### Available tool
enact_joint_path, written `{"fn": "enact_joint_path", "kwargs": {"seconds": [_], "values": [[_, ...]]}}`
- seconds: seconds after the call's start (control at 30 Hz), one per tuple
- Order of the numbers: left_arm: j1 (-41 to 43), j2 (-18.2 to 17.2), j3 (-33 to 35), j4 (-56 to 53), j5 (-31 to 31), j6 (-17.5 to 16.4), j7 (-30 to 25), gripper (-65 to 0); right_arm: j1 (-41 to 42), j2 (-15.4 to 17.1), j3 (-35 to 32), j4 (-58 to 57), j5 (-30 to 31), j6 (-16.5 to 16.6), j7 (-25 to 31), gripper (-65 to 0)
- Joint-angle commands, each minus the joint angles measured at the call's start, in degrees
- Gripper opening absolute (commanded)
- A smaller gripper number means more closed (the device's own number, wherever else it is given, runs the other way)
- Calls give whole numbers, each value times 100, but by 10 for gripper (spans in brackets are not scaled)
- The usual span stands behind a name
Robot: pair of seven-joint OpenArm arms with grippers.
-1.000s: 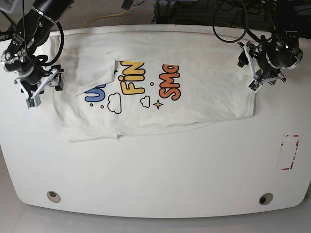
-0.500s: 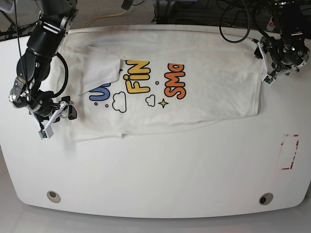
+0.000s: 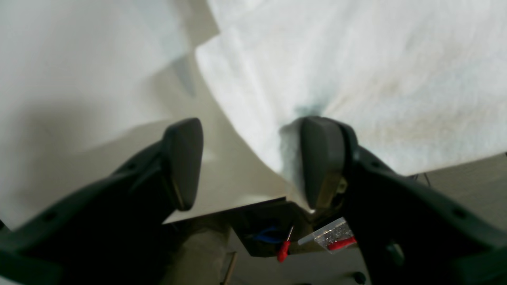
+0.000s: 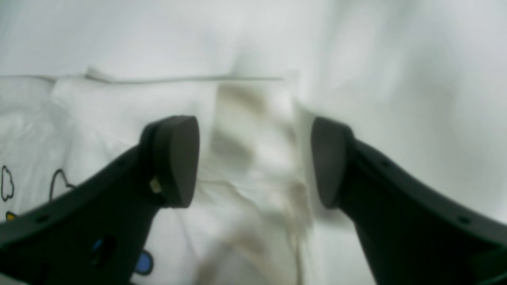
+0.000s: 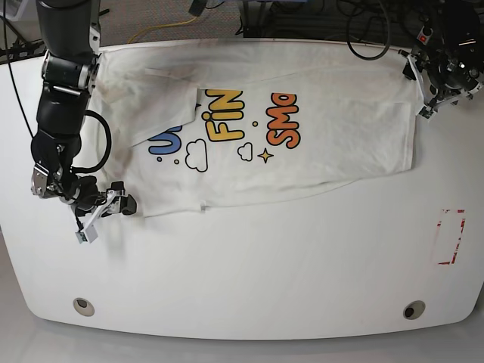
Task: Fold the T-shirt properly
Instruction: 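Move both grippers to the shirt's hem corners and grasp them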
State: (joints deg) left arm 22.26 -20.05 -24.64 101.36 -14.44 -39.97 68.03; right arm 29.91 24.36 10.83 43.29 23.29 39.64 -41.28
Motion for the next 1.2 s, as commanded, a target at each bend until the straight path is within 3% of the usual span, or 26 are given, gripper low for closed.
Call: {"fn": "enact_joint_path", "kwargs": {"seconds": [0.0,0.23,0.43,0.67,0.8,1.0,1.1,1.17], "values": [[38,-83,-81,110,-3,-3,15,-290,204,118,-59,-69,119,36,220,-220],[-121,32,-722,110,-3,-3,41,-292,90,65,-59,-96,119,36,246,-220],[-463,76,-1100,119,-3,-3,50,-292,-59,-137,-59,-105,119,36,616,-224],[-710,84,-1092,558,-3,-3,59,-292,-68,-357,-68,-105,119,-21,607,-289],[-965,278,-1118,655,50,-3,59,-292,-68,-392,-103,-105,119,-30,616,-366],[-1448,366,-1100,646,446,-3,59,-287,-15,-533,-235,-105,119,-30,642,-647],[-1633,366,-1092,646,419,-3,146,-286,-15,-533,-235,-78,119,-30,642,-650],[-1703,339,-1083,664,411,-3,516,-282,-15,-533,-235,-78,119,-30,633,-650]]}}
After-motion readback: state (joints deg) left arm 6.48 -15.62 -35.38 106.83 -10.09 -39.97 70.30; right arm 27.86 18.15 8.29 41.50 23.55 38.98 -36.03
